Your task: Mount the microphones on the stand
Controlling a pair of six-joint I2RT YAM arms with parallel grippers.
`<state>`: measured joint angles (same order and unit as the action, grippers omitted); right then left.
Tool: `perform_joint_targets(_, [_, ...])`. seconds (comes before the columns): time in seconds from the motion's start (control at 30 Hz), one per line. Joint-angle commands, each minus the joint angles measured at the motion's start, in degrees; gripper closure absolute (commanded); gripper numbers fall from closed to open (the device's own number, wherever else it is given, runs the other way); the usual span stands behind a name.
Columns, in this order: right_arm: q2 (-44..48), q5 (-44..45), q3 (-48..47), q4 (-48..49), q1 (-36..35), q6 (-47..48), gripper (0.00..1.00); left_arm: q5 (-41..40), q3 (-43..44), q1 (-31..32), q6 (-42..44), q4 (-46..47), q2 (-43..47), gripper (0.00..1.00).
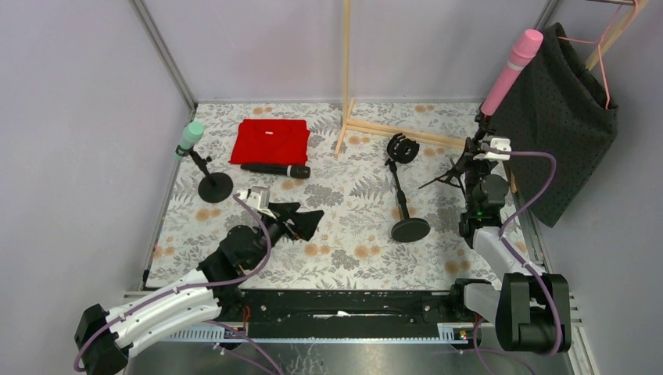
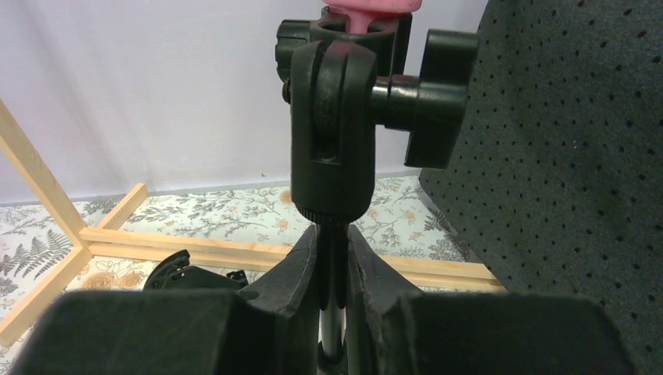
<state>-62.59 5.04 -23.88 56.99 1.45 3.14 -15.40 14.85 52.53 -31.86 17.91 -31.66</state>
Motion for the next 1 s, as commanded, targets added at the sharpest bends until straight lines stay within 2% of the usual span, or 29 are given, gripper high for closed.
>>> perform_joint_targets(0.0, [-0.67,0.68,0.73,14.38,0.22,0.50,1.00,0.32,-0.67,-0.30,1.43,5.15,-0.50,0.01])
perform_joint_targets(0.23, [-1.86,1.70,4.79,18.81,0.22,1.29,1.00,0.44,-0.77,-0.28,1.67,6.48,-1.58,0.01])
perform_joint_targets(0.67, [-2.04,-0.10,8.66,20.43,0.19,1.24,0.99,0.62,-1.58,-0.28,1.14,7.50,-1.83,0.01])
perform_joint_targets(0.8, [-1.63,-0.89,9.51,20.53,0.22,0.89,0.83,0.51,-1.53,-0.33,1.02,7.66,-1.89,0.01])
perform_joint_targets(0.9, [-0.95,-1.46,9.80,20.40,0.19,0.54,0.67,0.56,-1.49,-0.25,0.79,7.66,-2.08,0.01])
perform_joint_targets(0.97, [-0.50,-1.68,9.75,20.23,0.22,0.54,0.61,0.72,-1.56,-0.30,0.64,7.66,-2.10,0.01])
